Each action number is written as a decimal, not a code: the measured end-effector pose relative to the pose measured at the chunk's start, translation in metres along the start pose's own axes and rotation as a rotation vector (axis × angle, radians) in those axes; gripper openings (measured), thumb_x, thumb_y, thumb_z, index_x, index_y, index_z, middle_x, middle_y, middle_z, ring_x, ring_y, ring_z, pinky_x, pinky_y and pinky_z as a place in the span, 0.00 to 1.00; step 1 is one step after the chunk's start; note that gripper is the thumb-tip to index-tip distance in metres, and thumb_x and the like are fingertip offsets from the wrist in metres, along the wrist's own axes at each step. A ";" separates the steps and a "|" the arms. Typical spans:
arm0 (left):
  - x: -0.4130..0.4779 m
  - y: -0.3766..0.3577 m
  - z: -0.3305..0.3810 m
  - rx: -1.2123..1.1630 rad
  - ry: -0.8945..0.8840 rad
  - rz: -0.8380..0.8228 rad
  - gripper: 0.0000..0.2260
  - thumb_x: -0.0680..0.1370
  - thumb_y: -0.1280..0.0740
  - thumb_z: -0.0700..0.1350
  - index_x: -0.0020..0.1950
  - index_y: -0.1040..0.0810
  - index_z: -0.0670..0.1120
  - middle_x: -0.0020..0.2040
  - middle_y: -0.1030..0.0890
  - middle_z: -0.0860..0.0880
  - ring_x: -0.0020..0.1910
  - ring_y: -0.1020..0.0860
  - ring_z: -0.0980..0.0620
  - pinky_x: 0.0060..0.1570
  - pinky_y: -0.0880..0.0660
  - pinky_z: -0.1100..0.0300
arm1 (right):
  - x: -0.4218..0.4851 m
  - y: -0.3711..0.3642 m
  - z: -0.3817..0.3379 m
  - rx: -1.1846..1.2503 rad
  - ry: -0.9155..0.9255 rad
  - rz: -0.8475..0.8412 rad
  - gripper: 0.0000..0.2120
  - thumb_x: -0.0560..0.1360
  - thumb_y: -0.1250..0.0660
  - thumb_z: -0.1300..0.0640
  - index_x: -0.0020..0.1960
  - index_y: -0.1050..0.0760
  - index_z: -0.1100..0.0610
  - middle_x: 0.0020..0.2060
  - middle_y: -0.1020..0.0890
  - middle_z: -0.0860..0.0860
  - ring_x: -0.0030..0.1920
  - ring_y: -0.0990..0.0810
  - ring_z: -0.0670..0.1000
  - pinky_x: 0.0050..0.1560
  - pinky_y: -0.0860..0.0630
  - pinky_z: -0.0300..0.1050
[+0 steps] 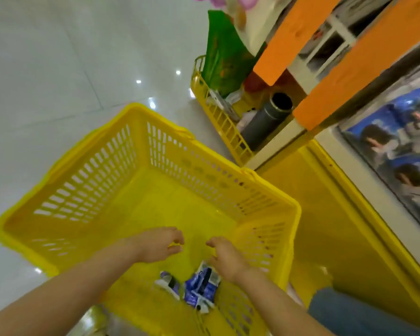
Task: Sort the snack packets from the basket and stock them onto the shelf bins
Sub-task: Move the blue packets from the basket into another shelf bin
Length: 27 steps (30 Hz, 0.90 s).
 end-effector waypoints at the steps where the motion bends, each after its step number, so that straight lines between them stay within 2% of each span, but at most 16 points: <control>1: 0.006 -0.011 -0.004 -0.017 0.005 -0.068 0.16 0.81 0.42 0.50 0.66 0.30 0.45 0.66 0.28 0.47 0.64 0.29 0.50 0.62 0.34 0.58 | 0.006 -0.009 0.008 0.016 -0.058 -0.056 0.21 0.80 0.40 0.57 0.71 0.38 0.59 0.69 0.34 0.55 0.69 0.35 0.54 0.67 0.37 0.46; 6: 0.031 -0.059 -0.013 -0.116 -0.009 -0.444 0.23 0.78 0.36 0.53 0.70 0.33 0.45 0.70 0.32 0.46 0.67 0.32 0.47 0.64 0.34 0.53 | 0.019 -0.051 0.032 0.052 -0.217 -0.308 0.33 0.74 0.30 0.58 0.73 0.43 0.59 0.71 0.36 0.57 0.69 0.34 0.57 0.65 0.32 0.50; 9: 0.035 -0.072 -0.010 -0.109 -0.083 -0.585 0.25 0.76 0.32 0.53 0.67 0.32 0.41 0.65 0.29 0.40 0.62 0.29 0.41 0.59 0.31 0.48 | 0.019 -0.057 0.035 0.018 -0.249 -0.305 0.32 0.72 0.29 0.60 0.71 0.40 0.58 0.67 0.31 0.57 0.65 0.29 0.57 0.60 0.29 0.49; 12: 0.038 -0.080 -0.013 -0.059 -0.109 -0.621 0.23 0.76 0.32 0.49 0.66 0.31 0.39 0.62 0.26 0.39 0.59 0.27 0.41 0.56 0.30 0.49 | 0.016 -0.052 0.034 0.019 -0.297 -0.258 0.27 0.72 0.29 0.58 0.67 0.36 0.58 0.64 0.28 0.57 0.63 0.27 0.57 0.57 0.29 0.47; 15: 0.040 -0.082 -0.016 -0.071 -0.076 -0.602 0.20 0.78 0.35 0.50 0.64 0.29 0.39 0.60 0.24 0.39 0.55 0.25 0.42 0.52 0.30 0.51 | 0.014 -0.042 0.028 0.062 -0.313 -0.264 0.21 0.72 0.29 0.55 0.61 0.30 0.61 0.58 0.24 0.57 0.57 0.24 0.56 0.50 0.28 0.47; 17: 0.042 -0.073 -0.019 -0.123 -0.015 -0.539 0.16 0.81 0.40 0.51 0.59 0.28 0.39 0.53 0.23 0.38 0.45 0.26 0.45 0.45 0.31 0.54 | 0.014 -0.032 0.023 0.120 -0.276 -0.187 0.08 0.73 0.29 0.56 0.46 0.25 0.59 0.44 0.22 0.56 0.43 0.23 0.52 0.43 0.29 0.47; 18: 0.043 -0.065 -0.021 -0.160 0.018 -0.487 0.13 0.82 0.43 0.50 0.55 0.29 0.41 0.48 0.24 0.38 0.41 0.28 0.47 0.41 0.32 0.56 | 0.015 -0.026 0.022 0.166 -0.263 -0.124 0.10 0.72 0.29 0.56 0.38 0.29 0.56 0.36 0.26 0.52 0.36 0.27 0.48 0.36 0.31 0.44; 19: 0.044 -0.055 -0.023 -0.214 0.049 -0.424 0.10 0.82 0.44 0.48 0.50 0.30 0.42 0.42 0.26 0.41 0.37 0.30 0.49 0.38 0.33 0.59 | 0.015 -0.021 0.020 0.215 -0.259 -0.065 0.15 0.72 0.29 0.56 0.34 0.34 0.53 0.33 0.31 0.49 0.32 0.32 0.45 0.30 0.36 0.39; 21: 0.042 -0.033 -0.024 -0.376 0.113 -0.301 0.10 0.83 0.45 0.45 0.44 0.34 0.43 0.36 0.33 0.47 0.32 0.33 0.53 0.32 0.32 0.64 | 0.016 -0.009 0.017 0.305 -0.239 0.061 0.17 0.73 0.29 0.55 0.35 0.37 0.52 0.32 0.34 0.46 0.32 0.34 0.45 0.27 0.41 0.35; 23: 0.038 -0.012 -0.023 -0.514 0.164 -0.208 0.10 0.83 0.46 0.45 0.43 0.34 0.43 0.35 0.36 0.48 0.31 0.34 0.54 0.30 0.28 0.66 | 0.014 0.005 0.012 0.429 -0.226 0.156 0.11 0.73 0.30 0.53 0.42 0.33 0.55 0.34 0.31 0.46 0.36 0.29 0.49 0.28 0.39 0.34; 25: 0.033 0.003 -0.021 -0.646 0.214 -0.101 0.10 0.83 0.46 0.47 0.46 0.32 0.43 0.35 0.35 0.48 0.31 0.31 0.55 0.30 0.26 0.66 | 0.010 0.019 0.008 0.575 -0.215 0.234 0.14 0.73 0.30 0.53 0.51 0.28 0.61 0.41 0.24 0.50 0.43 0.25 0.52 0.34 0.32 0.40; 27: 0.028 0.013 -0.019 -0.785 0.266 0.009 0.11 0.82 0.46 0.48 0.52 0.29 0.42 0.37 0.28 0.47 0.32 0.27 0.54 0.29 0.25 0.65 | 0.004 0.031 0.005 0.737 -0.216 0.304 0.15 0.73 0.29 0.55 0.54 0.26 0.63 0.48 0.20 0.54 0.47 0.21 0.52 0.45 0.24 0.46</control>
Point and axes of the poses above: each hand's wrist, its own x-axis towards the middle knuckle, its own y-axis out of the back of the hand, z = x × y, the point moved 4 cm from there along x, towards the middle knuckle
